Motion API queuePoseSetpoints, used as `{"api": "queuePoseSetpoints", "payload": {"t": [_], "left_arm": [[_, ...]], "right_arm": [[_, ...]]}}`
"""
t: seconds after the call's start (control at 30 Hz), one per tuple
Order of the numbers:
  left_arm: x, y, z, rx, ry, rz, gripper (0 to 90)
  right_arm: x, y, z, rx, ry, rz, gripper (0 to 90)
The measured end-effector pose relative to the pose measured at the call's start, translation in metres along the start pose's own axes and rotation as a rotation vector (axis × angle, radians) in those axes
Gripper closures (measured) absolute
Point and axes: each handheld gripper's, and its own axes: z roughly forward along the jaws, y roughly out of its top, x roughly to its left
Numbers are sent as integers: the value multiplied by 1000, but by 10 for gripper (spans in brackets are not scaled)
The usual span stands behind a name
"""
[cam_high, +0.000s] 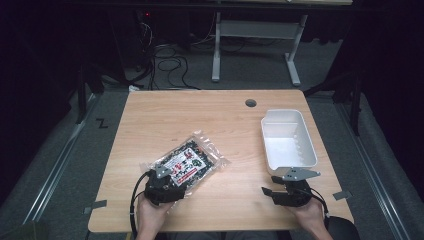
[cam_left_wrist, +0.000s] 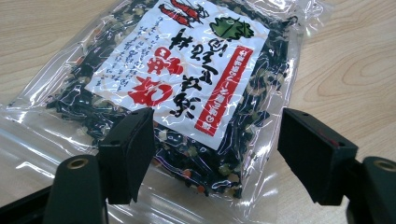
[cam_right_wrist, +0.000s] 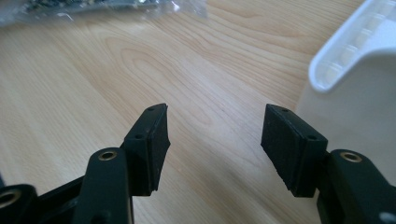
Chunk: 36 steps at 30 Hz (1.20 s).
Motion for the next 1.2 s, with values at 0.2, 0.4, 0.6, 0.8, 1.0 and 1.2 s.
{"api": "queuePoseSetpoints", "payload": {"t": [0.2, 0.4, 0.6, 0.8, 1.0, 1.2], "left_arm": [[1, 0, 1, 2, 5, -2, 280], [3, 2, 0, -3, 19, -10, 274], [4, 9, -2, -10, 28, -12, 265], [8, 19, 0, 9, 52, -23, 255], [13, 27, 9, 43, 78, -27, 253], [22, 34, 19, 71, 118, -55, 237]], "right_arm": [[-1, -1, 0, 0, -3, 0, 411], [0, -2, 1, 1, -6, -10, 402], [0, -2, 0, -10, -11, -6, 393], [-2, -3, -1, -12, -18, -6, 391], [0, -4, -2, -22, -23, -6, 392], [1, -4, -2, -26, -31, -20, 392]]}}
